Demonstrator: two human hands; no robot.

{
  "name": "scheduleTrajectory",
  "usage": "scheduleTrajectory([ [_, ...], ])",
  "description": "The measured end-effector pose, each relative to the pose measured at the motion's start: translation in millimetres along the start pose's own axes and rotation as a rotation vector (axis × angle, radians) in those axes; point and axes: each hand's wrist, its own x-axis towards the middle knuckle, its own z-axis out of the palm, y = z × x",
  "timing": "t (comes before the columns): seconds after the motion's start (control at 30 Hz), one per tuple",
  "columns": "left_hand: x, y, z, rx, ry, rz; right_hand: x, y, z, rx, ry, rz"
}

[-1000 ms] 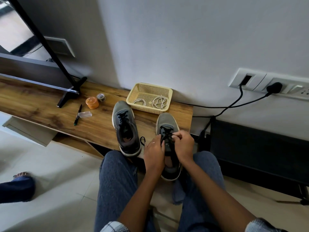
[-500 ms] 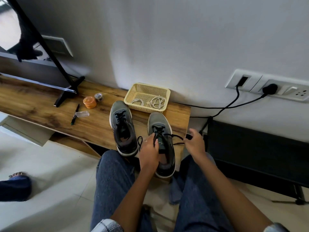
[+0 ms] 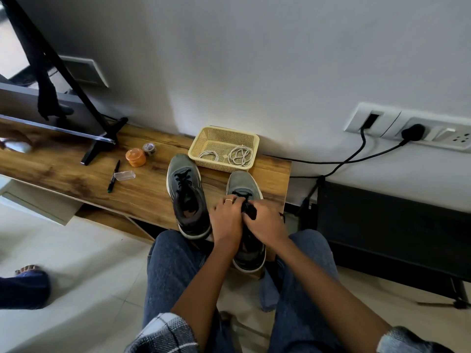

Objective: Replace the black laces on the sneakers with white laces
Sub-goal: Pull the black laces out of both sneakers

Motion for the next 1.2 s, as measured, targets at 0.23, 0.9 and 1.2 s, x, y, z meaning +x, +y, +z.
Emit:
scheduleTrajectory([
  [0.23,12,0,-2,0.174,0.058,0.136,-4,4,4,-0.066,0.0,0.013],
  [0.9,18,30,-5,-0.929,0.216,-0.932,-6,8,16,0.053,0.154,0.306],
  [1.2,17,11,6,0.13,0.041,0.114,-7,11,15,0.013,0.145,0.203],
])
